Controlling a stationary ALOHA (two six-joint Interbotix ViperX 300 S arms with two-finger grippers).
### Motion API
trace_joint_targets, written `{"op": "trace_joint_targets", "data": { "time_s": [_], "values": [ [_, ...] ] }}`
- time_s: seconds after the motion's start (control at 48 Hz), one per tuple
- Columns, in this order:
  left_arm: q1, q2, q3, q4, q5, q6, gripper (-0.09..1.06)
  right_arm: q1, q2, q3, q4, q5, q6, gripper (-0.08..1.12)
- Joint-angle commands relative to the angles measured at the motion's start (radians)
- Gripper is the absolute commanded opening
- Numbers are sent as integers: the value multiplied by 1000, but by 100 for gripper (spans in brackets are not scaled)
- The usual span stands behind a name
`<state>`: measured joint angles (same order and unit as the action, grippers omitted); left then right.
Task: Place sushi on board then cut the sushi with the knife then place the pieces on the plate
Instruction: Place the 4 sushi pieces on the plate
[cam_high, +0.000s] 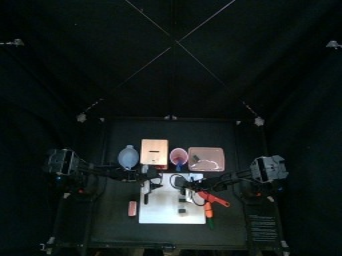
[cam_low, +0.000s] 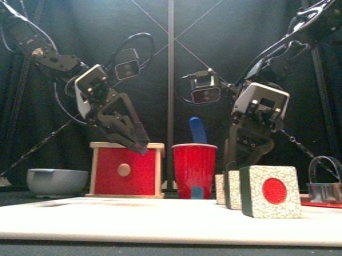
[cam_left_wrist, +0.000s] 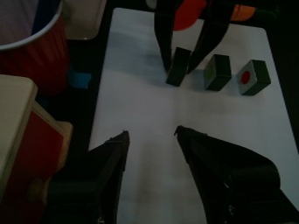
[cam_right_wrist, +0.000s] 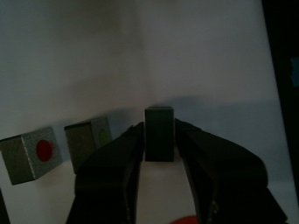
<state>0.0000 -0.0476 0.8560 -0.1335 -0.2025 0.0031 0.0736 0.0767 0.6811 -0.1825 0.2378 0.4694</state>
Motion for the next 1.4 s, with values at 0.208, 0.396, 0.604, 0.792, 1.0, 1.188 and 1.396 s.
{"op": "trace_joint_targets", "data": {
  "time_s": [0.208, 0.396, 0.604, 0.792, 1.0, 1.188, 1.396],
  "values": [
    [2, -6, -9, 0, -5, 0, 84, -38, -141, 8, 3, 55, 2, 59],
    [3, -6, -8, 3, -5, 0, 84, -130, -311, 83, 2, 158, 3, 59],
    [3, -6, -8, 0, -5, 0, 84, -307, -437, 163, -17, 213, 2, 59],
    [3, -6, -6, 2, -5, 2, 84, -492, -453, 212, -23, 210, 2, 59],
    [3, -6, -6, 0, -5, 0, 84, -561, -374, 225, -26, 167, -11, 59],
    [3, -6, -6, 0, -5, -2, 84, -580, -298, 225, -26, 149, -8, 62],
    [3, -6, -6, 0, -5, -3, 84, -584, -270, 222, -26, 114, -3, 73]
  ]
}}
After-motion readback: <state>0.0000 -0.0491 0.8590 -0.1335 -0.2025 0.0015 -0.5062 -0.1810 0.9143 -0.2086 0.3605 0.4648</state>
